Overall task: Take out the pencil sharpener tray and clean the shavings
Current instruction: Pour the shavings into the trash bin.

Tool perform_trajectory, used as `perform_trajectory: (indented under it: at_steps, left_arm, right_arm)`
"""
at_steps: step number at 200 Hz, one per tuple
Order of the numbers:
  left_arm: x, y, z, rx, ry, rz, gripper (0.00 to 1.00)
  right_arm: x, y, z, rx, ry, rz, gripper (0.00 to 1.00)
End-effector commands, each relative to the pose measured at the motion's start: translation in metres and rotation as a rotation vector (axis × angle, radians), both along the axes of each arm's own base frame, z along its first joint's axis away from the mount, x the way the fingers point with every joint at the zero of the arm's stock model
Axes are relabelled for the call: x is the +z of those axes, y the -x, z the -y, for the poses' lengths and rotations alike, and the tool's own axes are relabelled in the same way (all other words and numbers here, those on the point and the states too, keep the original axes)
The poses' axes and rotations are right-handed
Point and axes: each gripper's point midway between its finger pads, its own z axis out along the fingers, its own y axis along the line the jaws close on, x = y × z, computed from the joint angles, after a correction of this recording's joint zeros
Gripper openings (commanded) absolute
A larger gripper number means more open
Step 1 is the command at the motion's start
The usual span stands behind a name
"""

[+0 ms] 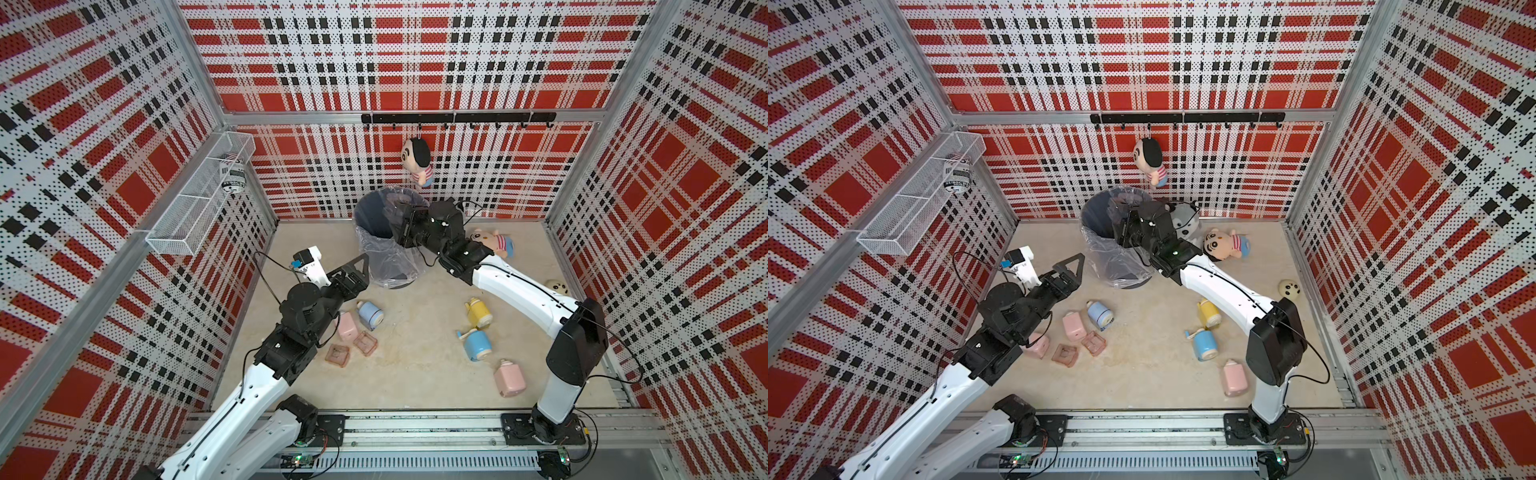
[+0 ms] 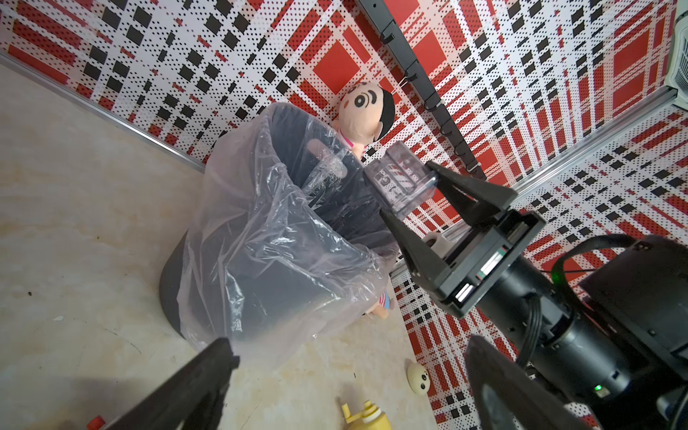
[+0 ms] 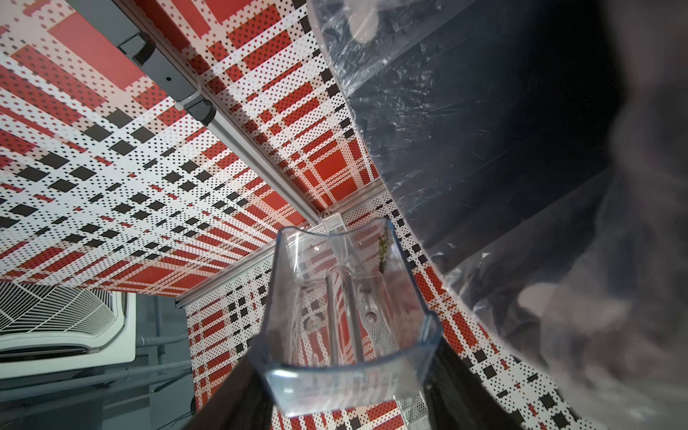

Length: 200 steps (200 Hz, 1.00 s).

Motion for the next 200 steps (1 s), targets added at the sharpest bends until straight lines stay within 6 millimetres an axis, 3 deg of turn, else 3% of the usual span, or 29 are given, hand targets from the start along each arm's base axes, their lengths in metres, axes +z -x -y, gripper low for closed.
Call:
perform_trajectory:
  at_steps: [1, 17, 34, 88, 109, 147, 162, 200]
  left_arm:
    - [0.013, 0.003, 0.004, -0.017, 0.003, 0.025, 0.98]
    - [0.013, 0.003, 0.006, -0.021, 0.004, 0.024, 0.98]
    - [0.013, 0.002, 0.008, -0.026, 0.004, 0.024, 0.98]
    - [0.016, 0.003, 0.009, -0.022, 0.005, 0.030, 0.98]
    - [0.015, 0.004, 0.009, -0.021, 0.006, 0.029, 0.98]
    - [0.009, 0.002, 0.007, -0.007, -0.010, 0.018, 0.98]
    - [0.007, 0.002, 0.006, -0.002, -0.013, 0.016, 0.98]
    - [0.011, 0.003, 0.005, -0.002, -0.013, 0.022, 0.98]
  right_arm:
    - [-0.001, 0.000, 0.012, -0.060, -0.257, -0.171, 0.47]
    - [-0.010, -0.001, 0.010, -0.053, -0.257, -0.186, 0.47]
    - [-0.004, -0.002, 0.011, -0.054, -0.257, -0.172, 0.47]
    - [0.044, -0.004, 0.009, -0.041, -0.250, -0.090, 0.47]
    - [0.034, -0.004, 0.010, -0.043, -0.239, -0.104, 0.48]
    - [-0.011, -0.002, 0.010, -0.053, -0.219, -0.175, 0.47]
    - [-0.009, -0.003, 0.009, -0.049, -0.212, -0.171, 0.47]
    - [0.016, -0.005, 0.008, -0.045, -0.181, -0.129, 0.48]
